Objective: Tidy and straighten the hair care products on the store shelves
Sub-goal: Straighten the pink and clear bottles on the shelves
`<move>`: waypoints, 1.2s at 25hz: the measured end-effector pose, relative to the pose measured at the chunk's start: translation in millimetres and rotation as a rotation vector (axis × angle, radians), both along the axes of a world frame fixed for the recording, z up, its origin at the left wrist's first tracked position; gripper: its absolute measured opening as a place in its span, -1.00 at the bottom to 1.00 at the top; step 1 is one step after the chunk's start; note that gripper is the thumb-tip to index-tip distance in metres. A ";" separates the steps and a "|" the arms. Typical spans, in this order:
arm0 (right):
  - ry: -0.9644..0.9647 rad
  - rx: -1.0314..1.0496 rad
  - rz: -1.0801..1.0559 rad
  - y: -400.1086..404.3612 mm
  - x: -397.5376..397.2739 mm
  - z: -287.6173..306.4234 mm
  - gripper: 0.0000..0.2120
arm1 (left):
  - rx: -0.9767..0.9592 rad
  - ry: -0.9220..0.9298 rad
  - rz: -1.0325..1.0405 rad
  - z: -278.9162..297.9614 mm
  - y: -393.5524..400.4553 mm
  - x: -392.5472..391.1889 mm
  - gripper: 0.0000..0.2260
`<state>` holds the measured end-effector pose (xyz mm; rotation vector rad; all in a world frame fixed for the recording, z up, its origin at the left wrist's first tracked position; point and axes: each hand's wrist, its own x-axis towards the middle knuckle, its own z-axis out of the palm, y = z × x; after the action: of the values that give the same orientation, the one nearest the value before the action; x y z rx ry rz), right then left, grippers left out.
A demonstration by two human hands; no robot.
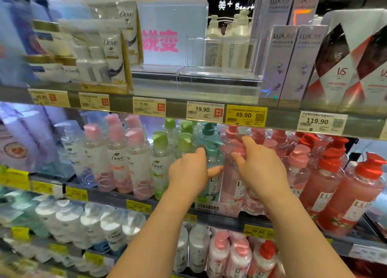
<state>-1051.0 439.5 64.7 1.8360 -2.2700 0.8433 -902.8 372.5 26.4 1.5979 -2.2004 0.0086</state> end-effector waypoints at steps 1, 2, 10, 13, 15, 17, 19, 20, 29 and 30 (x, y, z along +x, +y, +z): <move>-0.005 0.008 0.009 -0.3 -1.4 0.0 -0.59 | 0.015 0.011 0.006 -0.2 0.0 -1.1 -0.34; -0.007 0.019 0.019 -0.1 -2.4 0.3 -0.57 | 0.026 0.021 0.010 -0.6 0.6 -2.1 -0.32; -0.096 -0.242 0.113 12.8 5.1 16.1 -0.64 | 0.011 0.267 0.039 0.8 30.5 13.5 -0.16; -0.154 -0.381 0.223 13.4 26.7 21.8 -0.74 | -0.015 0.367 -0.008 4.3 43.1 39.6 -0.37; -0.194 -0.401 0.337 11.0 48.9 25.5 -0.79 | -0.044 0.467 -0.014 6.3 46.4 61.9 -0.47; -0.246 -0.367 0.442 5.9 75.9 24.4 -0.82 | -0.064 0.558 0.004 3.1 47.8 87.8 -0.53; -0.285 -0.317 0.520 0.6 101.3 19.0 -0.83 | -0.064 0.614 0.029 -2.1 47.8 113.0 -0.56; -0.299 -0.290 0.550 -4.0 117.9 15.6 -0.84 | -0.070 0.624 0.049 -4.9 45.7 129.9 -0.57; -0.355 -0.222 0.588 -63.8 286.9 3.3 -0.84 | -0.167 0.714 0.180 -10.8 -29.6 311.8 -0.69; -0.359 -0.221 0.566 -72.2 304.5 1.9 -0.84 | -0.157 0.722 0.171 -13.7 -41.2 330.9 -0.71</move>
<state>-746.5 367.3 66.6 2.4043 -1.7120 1.5430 -571.9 331.3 12.7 1.4036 -1.4715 -0.2917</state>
